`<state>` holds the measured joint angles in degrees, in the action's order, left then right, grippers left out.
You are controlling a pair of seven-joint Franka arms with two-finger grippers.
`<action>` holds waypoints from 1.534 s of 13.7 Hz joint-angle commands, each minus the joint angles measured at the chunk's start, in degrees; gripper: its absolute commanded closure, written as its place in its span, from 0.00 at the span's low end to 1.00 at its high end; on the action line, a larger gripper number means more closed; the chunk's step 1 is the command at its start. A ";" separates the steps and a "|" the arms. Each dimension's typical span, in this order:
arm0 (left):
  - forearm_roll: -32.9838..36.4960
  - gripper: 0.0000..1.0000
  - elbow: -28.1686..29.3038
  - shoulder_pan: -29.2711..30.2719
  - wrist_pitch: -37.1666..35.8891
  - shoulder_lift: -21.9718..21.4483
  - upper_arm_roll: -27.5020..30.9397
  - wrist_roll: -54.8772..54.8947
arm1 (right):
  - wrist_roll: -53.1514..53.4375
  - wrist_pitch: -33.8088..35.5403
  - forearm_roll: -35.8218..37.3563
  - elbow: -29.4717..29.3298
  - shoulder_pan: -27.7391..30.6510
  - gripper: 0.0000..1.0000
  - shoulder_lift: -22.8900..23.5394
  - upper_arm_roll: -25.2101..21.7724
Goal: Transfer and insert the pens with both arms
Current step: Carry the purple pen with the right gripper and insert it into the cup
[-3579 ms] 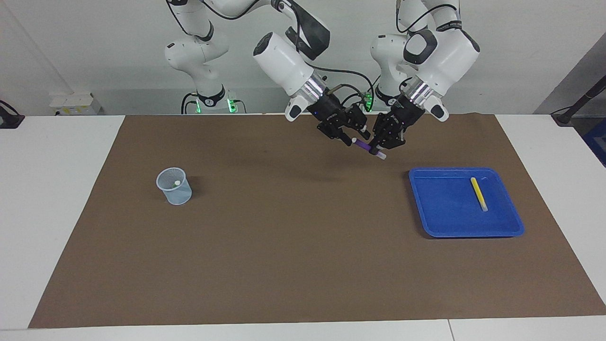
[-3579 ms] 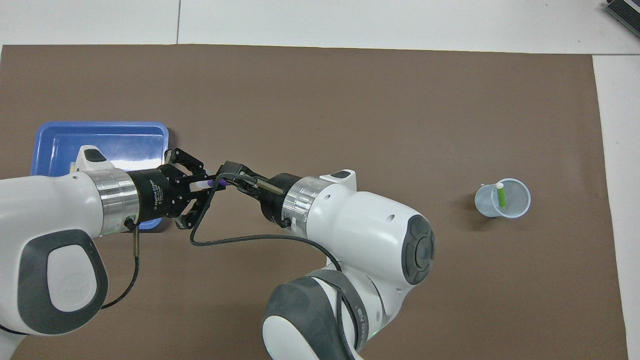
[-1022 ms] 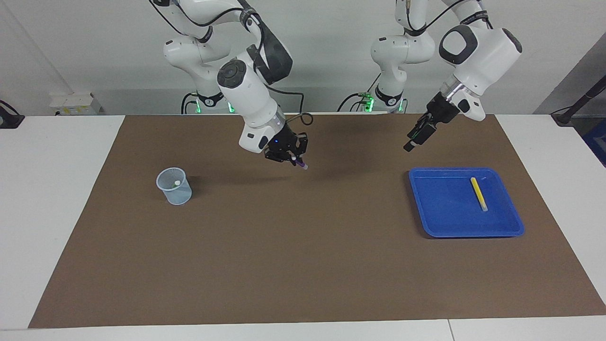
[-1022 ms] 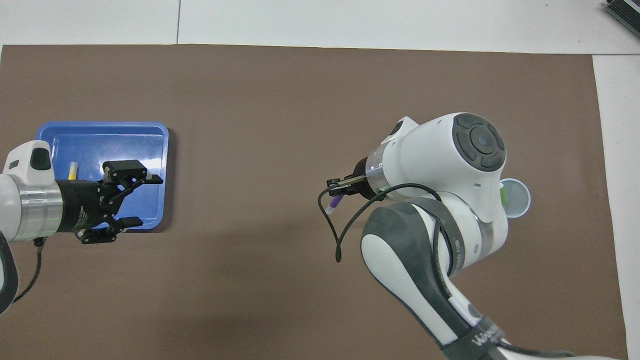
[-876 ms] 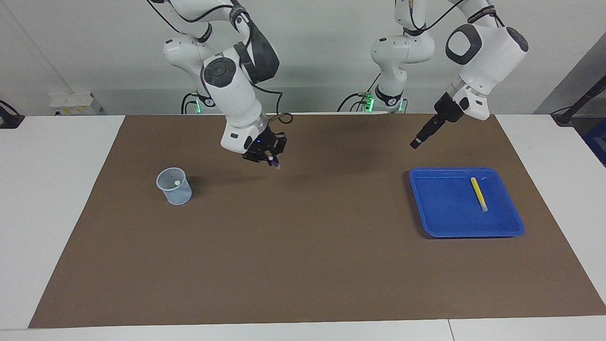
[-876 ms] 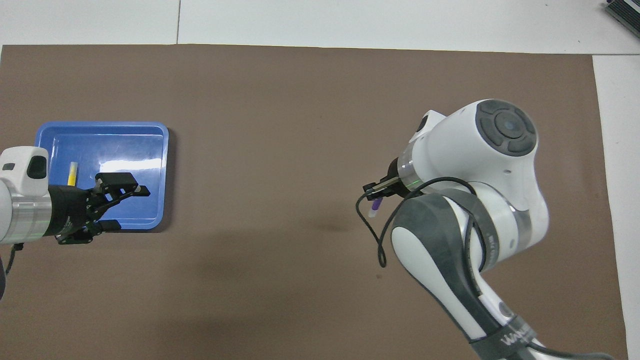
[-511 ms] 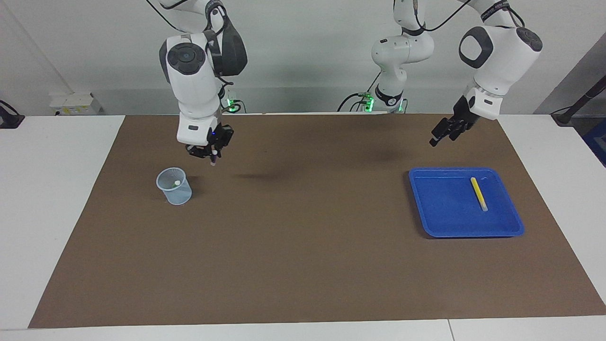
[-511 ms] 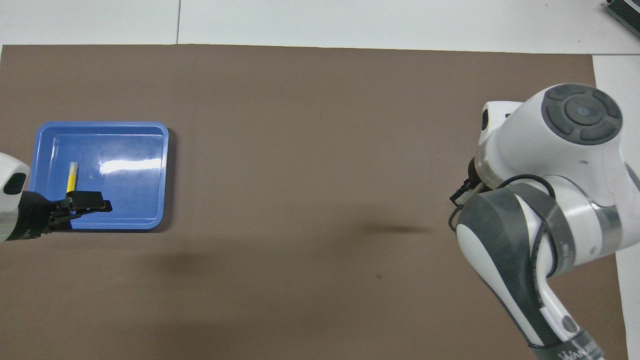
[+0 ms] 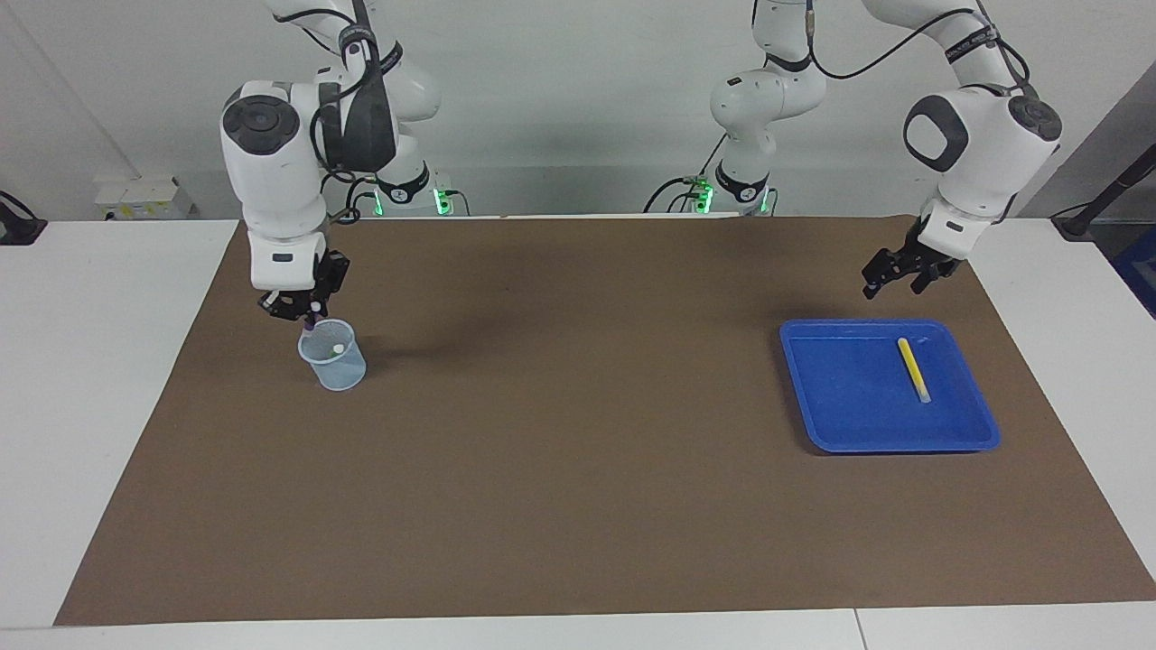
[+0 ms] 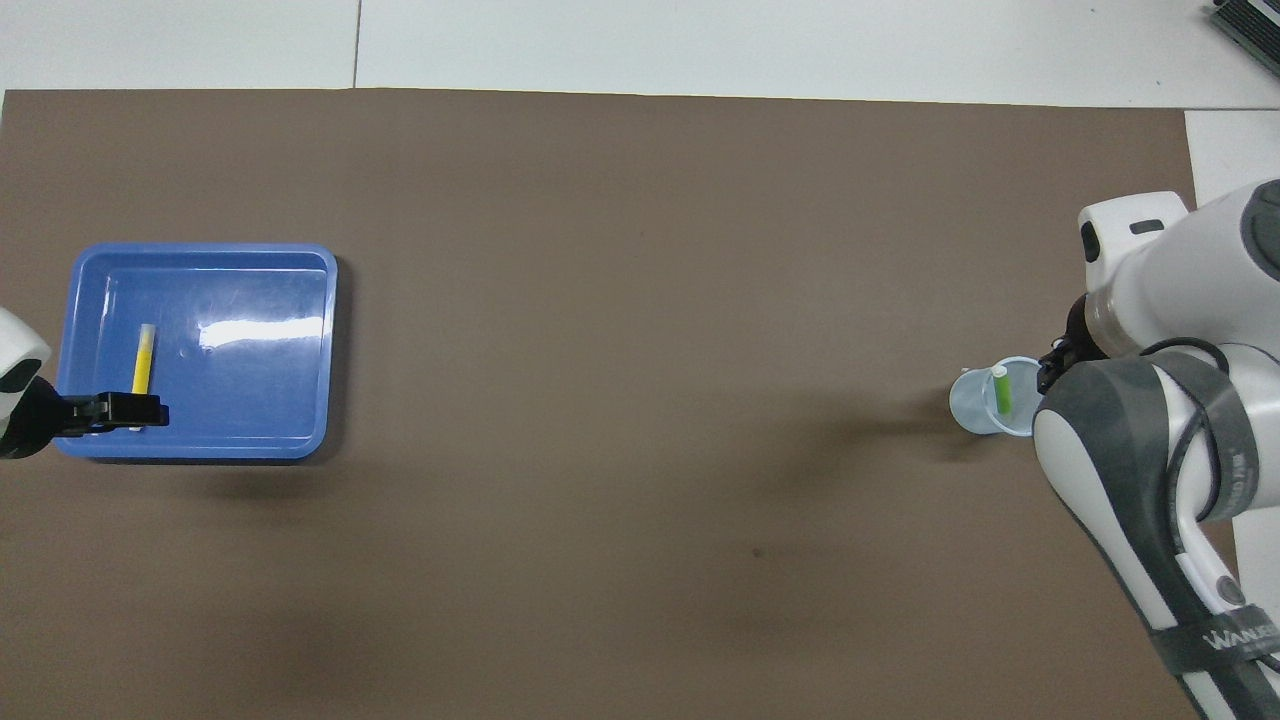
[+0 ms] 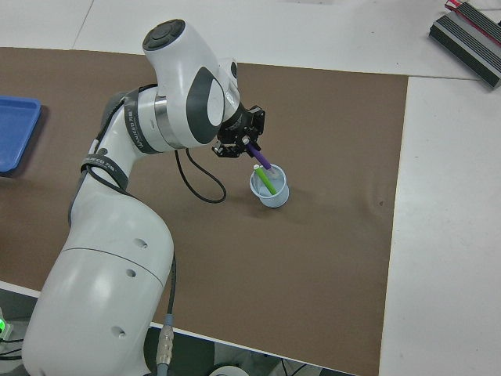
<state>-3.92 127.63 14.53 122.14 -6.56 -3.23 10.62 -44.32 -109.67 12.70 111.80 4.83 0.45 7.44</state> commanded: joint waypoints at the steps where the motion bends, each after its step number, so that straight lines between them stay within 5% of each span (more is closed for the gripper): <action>1: 1.72 0.00 -2.73 1.12 3.35 5.06 -0.46 2.82 | -0.51 -4.76 0.31 6.15 1.06 1.00 -3.00 0.82; 9: 5.77 0.00 -11.96 2.97 8.98 19.73 -0.46 13.55 | 5.30 -7.58 -1.61 9.05 1.32 1.00 -2.29 0.82; 11: 5.77 0.00 -12.05 4.10 12.31 22.28 -0.55 13.55 | 5.30 -7.84 -3.11 9.14 1.94 0.42 -2.29 0.82; 13: 5.77 0.00 -11.97 4.46 13.38 23.26 -0.46 13.55 | 5.38 -7.84 -4.78 9.05 1.68 0.00 -2.21 0.82; 17: 5.68 0.02 -11.44 4.99 15.30 24.40 -0.55 13.55 | 6.25 -7.58 -10.39 6.87 0.89 0.00 -2.03 1.08; 21: 5.68 0.26 -10.65 5.60 17.42 25.63 -0.55 13.55 | 14.95 -7.41 -14.53 5.54 -3.41 0.00 -2.12 1.17</action>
<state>0.80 116.80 19.10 137.37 17.78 -3.25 23.70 -33.31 -117.14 0.28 117.37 2.69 -0.72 8.31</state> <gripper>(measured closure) 0.101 0.000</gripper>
